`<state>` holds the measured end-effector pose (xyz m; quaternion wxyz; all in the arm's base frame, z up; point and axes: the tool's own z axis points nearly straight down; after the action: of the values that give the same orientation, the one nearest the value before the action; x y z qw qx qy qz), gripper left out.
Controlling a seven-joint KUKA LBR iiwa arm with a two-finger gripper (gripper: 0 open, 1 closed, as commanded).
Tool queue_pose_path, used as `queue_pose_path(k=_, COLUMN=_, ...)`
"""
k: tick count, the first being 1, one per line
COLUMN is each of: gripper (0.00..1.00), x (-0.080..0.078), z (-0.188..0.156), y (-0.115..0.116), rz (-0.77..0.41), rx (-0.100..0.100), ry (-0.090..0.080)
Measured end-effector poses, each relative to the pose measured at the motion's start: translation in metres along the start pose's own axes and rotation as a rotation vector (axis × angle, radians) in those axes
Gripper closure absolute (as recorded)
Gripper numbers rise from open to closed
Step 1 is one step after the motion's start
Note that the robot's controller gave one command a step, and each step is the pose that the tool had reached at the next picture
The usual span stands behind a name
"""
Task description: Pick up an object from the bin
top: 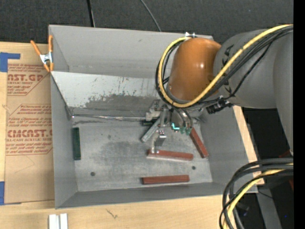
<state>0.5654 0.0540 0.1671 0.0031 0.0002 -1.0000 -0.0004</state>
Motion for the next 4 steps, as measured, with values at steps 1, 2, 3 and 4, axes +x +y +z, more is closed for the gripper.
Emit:
queue_pose_path(k=1, gripper=0.0, x=-0.002, z=-0.004, y=0.0, rz=0.0, rx=0.0, ry=-0.007)
queue_pose_path(k=2, gripper=0.0, x=0.007, z=0.041, y=-0.024, rz=-0.004, rx=-0.001, ry=-0.015)
queue_pose_path(k=3, gripper=1.0, x=0.015, z=0.073, y=-0.041, rz=-0.001, rx=0.0, ry=-0.01)
queue_pose_path(k=4, gripper=1.0, x=0.015, z=0.073, y=-0.041, rz=-0.001, rx=0.0, ry=-0.01)
